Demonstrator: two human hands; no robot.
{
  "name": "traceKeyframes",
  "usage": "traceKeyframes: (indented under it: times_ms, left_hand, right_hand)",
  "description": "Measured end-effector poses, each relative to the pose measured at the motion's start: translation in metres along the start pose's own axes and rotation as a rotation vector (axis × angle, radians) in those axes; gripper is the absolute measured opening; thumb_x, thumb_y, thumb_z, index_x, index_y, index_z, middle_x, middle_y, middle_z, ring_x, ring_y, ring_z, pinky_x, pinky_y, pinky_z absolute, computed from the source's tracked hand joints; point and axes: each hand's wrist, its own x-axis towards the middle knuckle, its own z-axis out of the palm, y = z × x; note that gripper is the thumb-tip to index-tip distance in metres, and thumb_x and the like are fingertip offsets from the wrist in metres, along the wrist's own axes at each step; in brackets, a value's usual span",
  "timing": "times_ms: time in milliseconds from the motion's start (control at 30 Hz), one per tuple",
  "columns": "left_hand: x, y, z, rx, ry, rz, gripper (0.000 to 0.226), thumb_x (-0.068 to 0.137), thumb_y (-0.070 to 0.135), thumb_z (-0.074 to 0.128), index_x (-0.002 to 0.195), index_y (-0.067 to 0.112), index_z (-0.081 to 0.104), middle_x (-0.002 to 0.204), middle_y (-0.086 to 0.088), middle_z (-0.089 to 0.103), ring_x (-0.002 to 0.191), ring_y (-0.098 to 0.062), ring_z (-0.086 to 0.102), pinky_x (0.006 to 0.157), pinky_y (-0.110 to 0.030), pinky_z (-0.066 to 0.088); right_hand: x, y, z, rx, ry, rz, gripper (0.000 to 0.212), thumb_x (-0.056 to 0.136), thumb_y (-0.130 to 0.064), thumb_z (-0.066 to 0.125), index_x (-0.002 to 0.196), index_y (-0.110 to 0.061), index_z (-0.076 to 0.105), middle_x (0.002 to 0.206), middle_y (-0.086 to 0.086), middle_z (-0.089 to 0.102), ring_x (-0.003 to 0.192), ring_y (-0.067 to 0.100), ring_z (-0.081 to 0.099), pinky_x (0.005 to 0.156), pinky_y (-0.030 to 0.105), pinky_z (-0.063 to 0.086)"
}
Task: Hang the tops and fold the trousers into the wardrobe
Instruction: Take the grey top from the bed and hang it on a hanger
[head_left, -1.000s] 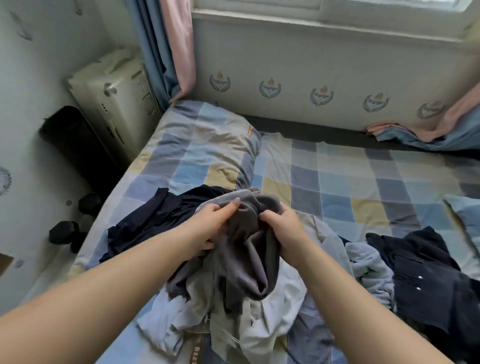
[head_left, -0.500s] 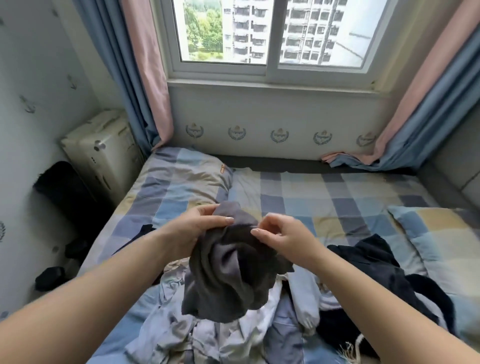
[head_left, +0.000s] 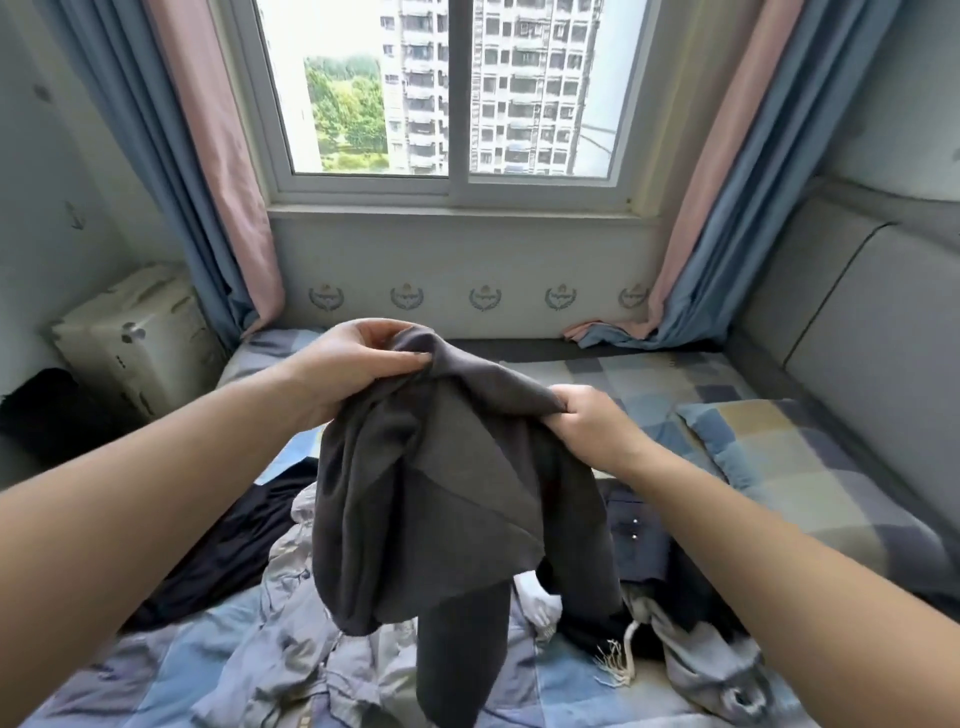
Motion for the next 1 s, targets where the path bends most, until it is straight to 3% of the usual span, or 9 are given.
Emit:
traceKeyframes:
  times_ms: [100,300,433,533,600,733,800,867,1000]
  left_hand:
    - [0.001,0.005,0.014,0.103,0.04,0.011,0.034,0.068,0.016,0.076,0.102,0.02,0.072,0.103,-0.008,0.073,0.096,-0.023,0.068,0.093,-0.039,0.053]
    - [-0.006,0.02,0.057,0.149,-0.087,0.114,0.023,0.083,0.008,0.071,0.099,0.025,0.071,0.097,0.0,0.075,0.098,-0.021,0.069,0.089,-0.035,0.054]
    - [-0.03,0.029,0.076,0.162,-0.235,0.152,0.03,0.085,0.01,0.068,0.109,0.027,0.065,0.106,0.001,0.073,0.101,-0.015,0.067,0.098,-0.036,0.05]
    - [-0.054,0.026,0.09,0.264,-0.338,0.189,0.055,0.075,0.03,0.075,0.127,0.026,0.055,0.122,0.006,0.064,0.11,-0.006,0.06,0.103,-0.031,0.044]
    - [-0.07,0.025,0.098,0.306,-0.33,0.268,0.056,0.079,0.035,0.073,0.131,0.029,0.053,0.128,0.011,0.057,0.119,-0.003,0.051,0.107,-0.03,0.039]
    - [-0.116,0.032,0.116,0.122,-0.415,0.428,0.024,0.084,0.022,0.069,0.106,0.032,0.063,0.114,0.008,0.066,0.109,-0.001,0.06,0.1,-0.023,0.045]
    - [-0.141,0.038,0.128,0.01,-0.489,0.512,0.02,0.083,0.012,0.07,0.096,0.026,0.066,0.099,0.005,0.07,0.093,0.001,0.064,0.085,-0.013,0.049]
    - [-0.162,0.042,0.143,-0.009,-0.612,0.596,0.025,0.077,0.008,0.076,0.094,0.026,0.068,0.093,0.004,0.07,0.088,-0.002,0.065,0.079,-0.014,0.051]
    - [-0.192,0.039,0.179,0.231,-0.924,0.831,0.059,0.062,0.042,0.078,0.117,0.045,0.059,0.117,0.016,0.06,0.112,-0.006,0.057,0.096,-0.024,0.047]
  right_hand:
    - [-0.031,-0.023,-0.027,0.284,0.135,0.006,0.018,0.089,-0.008,0.048,0.082,-0.015,0.063,0.081,-0.001,0.066,0.077,0.012,0.058,0.07,0.028,0.046]
    - [-0.087,-0.074,-0.059,0.557,0.348,0.011,0.022,0.093,-0.004,0.048,0.107,-0.014,0.062,0.092,-0.006,0.064,0.086,0.003,0.058,0.073,0.005,0.046]
    - [-0.134,-0.103,-0.063,0.848,0.545,0.076,0.023,0.095,-0.005,0.043,0.1,-0.016,0.063,0.086,0.002,0.064,0.078,0.01,0.059,0.072,0.018,0.052]
    - [-0.166,-0.118,-0.066,0.927,0.713,0.113,0.025,0.095,-0.003,0.04,0.094,-0.018,0.061,0.075,0.003,0.061,0.058,0.005,0.059,0.053,0.016,0.049]
    - [-0.186,-0.125,-0.068,0.941,0.815,0.12,0.027,0.094,-0.002,0.038,0.093,-0.018,0.06,0.073,0.003,0.059,0.052,0.004,0.058,0.048,0.014,0.047]
    - [-0.235,-0.131,-0.07,0.942,1.018,0.148,0.028,0.094,-0.002,0.037,0.09,-0.018,0.059,0.074,0.005,0.055,0.064,0.012,0.053,0.051,0.014,0.048]
    - [-0.261,-0.129,-0.075,0.961,1.127,0.177,0.028,0.093,-0.002,0.039,0.087,-0.019,0.06,0.072,0.004,0.054,0.064,0.013,0.052,0.051,0.015,0.046]
    - [-0.294,-0.129,-0.083,0.964,1.225,0.216,0.027,0.093,-0.003,0.039,0.085,-0.02,0.06,0.071,0.004,0.054,0.063,0.013,0.052,0.052,0.018,0.046]
    - [-0.361,-0.131,-0.095,0.944,1.397,0.255,0.026,0.093,-0.005,0.041,0.086,-0.021,0.06,0.072,0.003,0.055,0.063,0.013,0.054,0.053,0.018,0.047]
